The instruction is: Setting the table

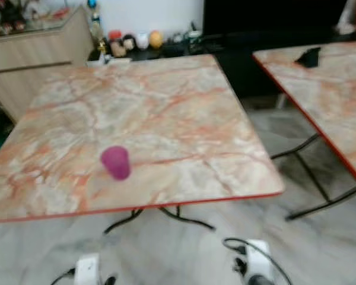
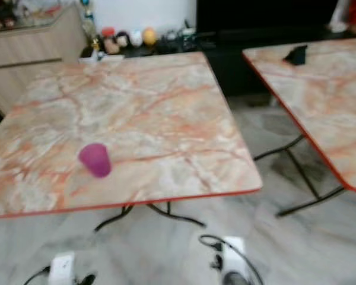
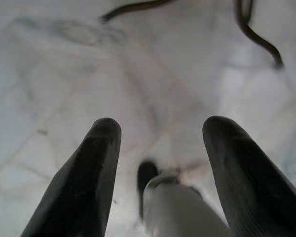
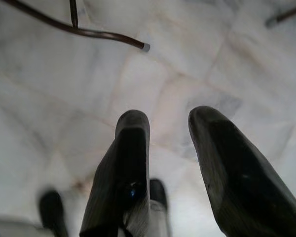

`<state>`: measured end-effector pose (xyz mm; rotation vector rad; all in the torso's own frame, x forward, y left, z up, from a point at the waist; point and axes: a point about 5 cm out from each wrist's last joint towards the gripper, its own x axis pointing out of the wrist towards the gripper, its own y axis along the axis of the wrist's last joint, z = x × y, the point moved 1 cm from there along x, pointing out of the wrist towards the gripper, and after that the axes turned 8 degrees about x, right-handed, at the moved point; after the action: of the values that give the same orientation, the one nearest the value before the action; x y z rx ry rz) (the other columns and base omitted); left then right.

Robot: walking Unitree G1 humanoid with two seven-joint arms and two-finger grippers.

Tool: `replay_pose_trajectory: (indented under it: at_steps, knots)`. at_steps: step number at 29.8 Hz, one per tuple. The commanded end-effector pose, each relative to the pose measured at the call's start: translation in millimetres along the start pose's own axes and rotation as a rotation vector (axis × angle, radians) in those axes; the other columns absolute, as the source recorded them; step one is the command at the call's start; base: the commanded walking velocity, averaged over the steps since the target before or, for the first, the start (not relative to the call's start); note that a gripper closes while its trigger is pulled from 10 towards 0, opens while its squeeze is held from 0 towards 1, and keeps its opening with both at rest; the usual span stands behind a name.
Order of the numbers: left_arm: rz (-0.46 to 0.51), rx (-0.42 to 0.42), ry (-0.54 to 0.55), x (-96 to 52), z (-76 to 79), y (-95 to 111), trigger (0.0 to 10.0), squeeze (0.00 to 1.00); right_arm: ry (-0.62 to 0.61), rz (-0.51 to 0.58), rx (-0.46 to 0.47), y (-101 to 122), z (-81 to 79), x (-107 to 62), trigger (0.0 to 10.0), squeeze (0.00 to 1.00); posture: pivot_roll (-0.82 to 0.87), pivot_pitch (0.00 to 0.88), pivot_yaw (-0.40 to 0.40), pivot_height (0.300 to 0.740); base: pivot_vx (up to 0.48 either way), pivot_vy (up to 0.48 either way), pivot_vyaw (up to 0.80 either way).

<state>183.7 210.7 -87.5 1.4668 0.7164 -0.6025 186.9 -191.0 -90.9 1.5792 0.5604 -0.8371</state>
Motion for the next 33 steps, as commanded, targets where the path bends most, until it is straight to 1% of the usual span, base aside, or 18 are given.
replay_pose_trajectory:
  at_steps: [1, 2, 4, 10, 17, 20, 21, 23, 24, 25, 28, 29, 30, 31, 32, 33]
  knots:
    - [-0.062, 0.005, 0.040, -6.9, -13.9, -19, 10.0, 0.00, 0.044, 0.005, 0.006, 0, -14.7, 0.4, 10.0, 0.00, -0.05, 0.000, 0.049, 0.740, 0.000, 0.000, 0.00]
    - [-0.062, 0.005, 0.041, -7.0, -14.0, -19, 10.0, 0.00, 0.042, 0.003, 0.007, -1, -13.2, 0.1, 10.0, 0.00, -0.05, 0.000, 0.049, 0.740, 0.000, 0.000, 0.00]
    - [-0.059, 0.008, 0.043, -6.9, -14.0, -18, 10.0, 0.00, 0.033, -0.010, 0.009, -6, -3.6, -1.5, 10.0, 0.00, -0.05, 0.000, 0.048, 0.740, 0.000, 0.000, 0.00]
    - [-0.048, 0.015, 0.044, -6.8, -14.0, -17, 10.0, 0.00, 0.019, -0.024, 0.012, -10, 10.5, -3.7, 10.0, 0.00, -0.05, 0.000, 0.048, 0.740, 0.000, 0.000, 0.00]
    - [-0.022, 0.029, 0.046, -6.6, -14.0, -14, 10.0, 0.00, 0.015, -0.031, 0.009, -12, 15.5, -4.5, 10.0, 0.00, -0.04, 0.000, 0.051, 0.740, 0.000, 0.000, 0.00]
    - [0.006, 0.040, 0.054, -6.6, -14.4, -11, 10.0, 0.00, 0.020, -0.035, 0.005, -11, 8.1, -3.2, 10.0, 0.00, -0.04, 0.000, 0.051, 0.740, 0.000, 0.000, 0.00]
    - [0.035, 0.045, 0.054, -6.6, -14.6, -7, 10.0, 0.00, 0.024, -0.036, 0.004, -10, 4.8, -2.7, 10.0, 0.00, -0.04, 0.000, 0.051, 0.740, 0.000, 0.000, 0.00]
    - [0.243, 0.067, 0.056, -12.5, -17.6, 14, 10.0, 0.00, 0.026, -0.036, 0.002, -9, 2.1, -2.0, 10.0, 0.00, -0.03, 0.000, 0.050, 0.740, 0.000, 0.000, 0.00]
    - [0.315, 0.077, 0.061, -17.0, -19.8, 21, 10.0, 0.00, 0.028, -0.035, 0.001, -7, 0.9, -1.5, 10.0, 0.00, -0.03, 0.000, 0.050, 0.740, 0.000, 0.000, 0.00]
    - [0.365, 0.084, 0.072, -22.4, -24.2, 23, 10.0, 0.00, 0.030, -0.034, 0.000, -6, -0.4, -0.9, 10.0, 0.00, -0.03, 0.000, 0.049, 0.740, 0.000, 0.000, 0.00]
    - [0.389, 0.091, 0.097, -30.0, -36.0, 18, 10.0, 0.00, 0.032, -0.033, -0.003, -3, -1.8, -0.1, 10.0, 0.00, -0.02, 0.000, 0.047, 0.740, 0.000, 0.000, 0.00]
    - [0.389, 0.091, 0.097, -30.0, -36.0, 18, 10.0, 0.00, 0.032, -0.033, -0.003, -3, -1.8, -0.1, 10.0, 0.00, -0.02, 0.000, 0.047, 0.740, 0.000, 0.000, 0.00]
    - [0.405, 0.105, 0.123, -36.2, -44.6, 13, 10.0, 0.00, 0.036, -0.031, -0.008, -1, -3.7, 0.7, 10.0, 0.00, -0.01, 0.000, 0.046, 0.740, 0.000, 0.000, 0.00]
    - [0.424, 0.117, 0.134, -43.7, -50.1, 9, 10.0, 0.00, 0.039, -0.028, -0.012, 1, -5.6, 1.3, 10.0, 0.00, -0.01, 0.000, 0.044, 0.740, 0.000, 0.000, 0.00]
    - [0.424, 0.117, 0.134, -43.7, -50.1, 9, 10.0, 0.00, 0.039, -0.028, -0.012, 1, -5.6, 1.3, 10.0, 0.00, -0.01, 0.000, 0.044, 0.740, 0.000, 0.000, 0.00]
    - [0.448, 0.132, 0.136, -51.2, -52.0, 9, 10.0, 0.00, 0.042, -0.026, -0.015, 3, -7.1, 1.8, 10.0, 0.00, -0.01, 0.000, 0.045, 0.740, 0.000, 0.000, 0.00]
